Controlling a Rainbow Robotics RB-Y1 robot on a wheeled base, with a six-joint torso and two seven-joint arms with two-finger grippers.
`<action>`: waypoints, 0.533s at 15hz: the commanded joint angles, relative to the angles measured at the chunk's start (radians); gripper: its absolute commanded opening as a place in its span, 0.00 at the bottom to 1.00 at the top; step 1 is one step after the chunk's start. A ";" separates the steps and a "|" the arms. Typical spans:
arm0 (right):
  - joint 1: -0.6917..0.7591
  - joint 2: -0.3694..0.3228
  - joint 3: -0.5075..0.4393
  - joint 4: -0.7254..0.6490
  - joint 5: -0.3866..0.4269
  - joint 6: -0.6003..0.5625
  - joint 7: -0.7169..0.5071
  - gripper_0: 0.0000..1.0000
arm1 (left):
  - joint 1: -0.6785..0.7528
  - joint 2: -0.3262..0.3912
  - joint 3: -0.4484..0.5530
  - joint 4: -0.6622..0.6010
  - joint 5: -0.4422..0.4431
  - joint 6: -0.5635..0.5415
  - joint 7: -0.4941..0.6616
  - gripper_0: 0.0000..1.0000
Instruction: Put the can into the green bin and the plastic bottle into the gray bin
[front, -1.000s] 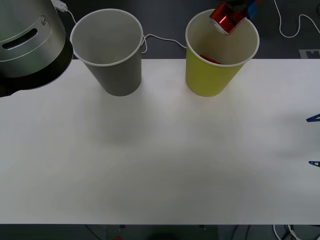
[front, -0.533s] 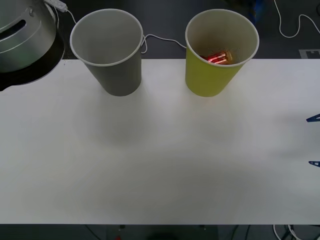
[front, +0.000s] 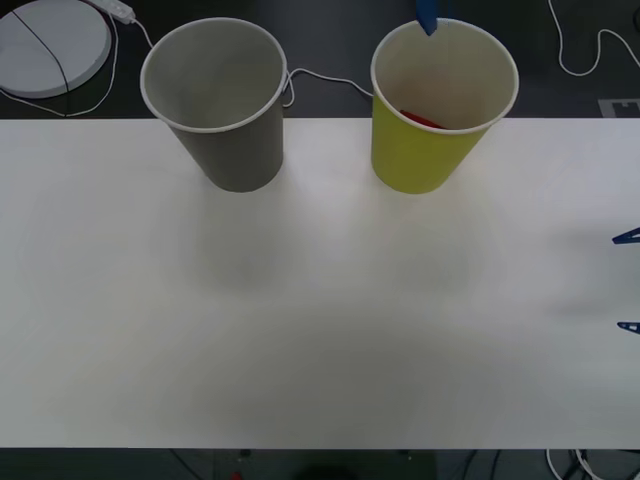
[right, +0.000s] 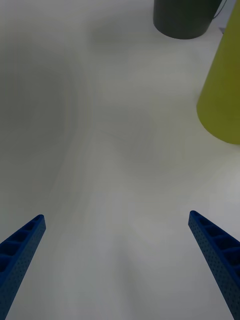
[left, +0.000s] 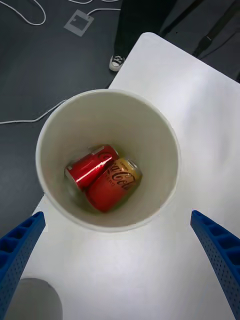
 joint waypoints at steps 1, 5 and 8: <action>0.000 0.000 0.000 0.000 0.000 0.000 0.000 1.00 | 0.113 0.175 0.085 -0.214 -0.030 -0.004 -0.020 1.00; 0.000 0.000 0.000 0.000 0.000 0.000 0.000 1.00 | 0.310 0.355 0.292 -0.432 -0.100 -0.098 -0.052 1.00; 0.000 0.000 0.000 0.000 0.000 0.000 0.000 1.00 | 0.488 0.454 0.461 -0.545 -0.146 -0.165 -0.186 1.00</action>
